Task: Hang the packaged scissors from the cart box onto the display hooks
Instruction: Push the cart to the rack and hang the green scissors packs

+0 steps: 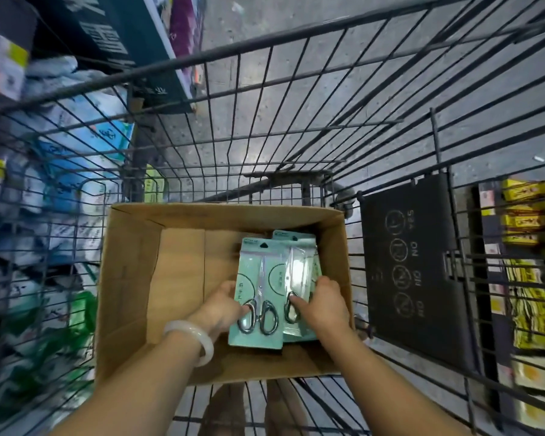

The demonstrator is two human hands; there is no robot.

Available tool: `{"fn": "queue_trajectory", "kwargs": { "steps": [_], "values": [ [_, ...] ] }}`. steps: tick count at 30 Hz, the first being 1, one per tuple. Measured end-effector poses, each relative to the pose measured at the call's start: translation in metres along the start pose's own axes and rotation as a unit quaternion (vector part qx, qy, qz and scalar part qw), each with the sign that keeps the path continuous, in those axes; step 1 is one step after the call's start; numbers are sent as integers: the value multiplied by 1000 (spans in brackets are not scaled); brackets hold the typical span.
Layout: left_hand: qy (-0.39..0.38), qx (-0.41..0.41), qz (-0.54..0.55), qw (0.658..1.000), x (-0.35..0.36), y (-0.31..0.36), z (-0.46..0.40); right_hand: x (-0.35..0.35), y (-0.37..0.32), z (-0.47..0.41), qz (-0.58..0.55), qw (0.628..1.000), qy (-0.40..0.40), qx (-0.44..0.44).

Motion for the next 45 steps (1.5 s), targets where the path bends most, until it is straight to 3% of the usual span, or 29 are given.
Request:
{"fn": "queue_trajectory", "kwargs": {
  "steps": [6,11,15,22,30,37,45],
  "values": [
    [7,-34,45,998,-25,-14,-2,3,-13,-11,-63,996,-31,63],
    [0,-10,115,993,-24,-15,4,3,-8,-15,-146,985,-38,84],
    [37,30,136,990,-32,-20,18,-3,-15,0,-227,970,-29,83],
    [55,80,233,968,-54,-18,70,-42,-28,62,-415,906,-78,30],
    [97,170,287,938,-84,-16,139,-89,-66,125,-425,893,-100,-111],
    [195,226,404,865,-93,-78,230,-92,-97,203,-354,888,-160,-246],
    [341,268,492,755,-83,-236,339,-34,-121,340,-194,865,-244,-394]
  ]
}}
Point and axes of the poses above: each hand's wrist, its own z-axis away from the middle knuckle, its own x-axis out of the palm, y = z × x, the point moved 1 cm from there along -z, towards the middle knuckle, and after that the axes turned 9 degrees about z, right-handed, at the moved point
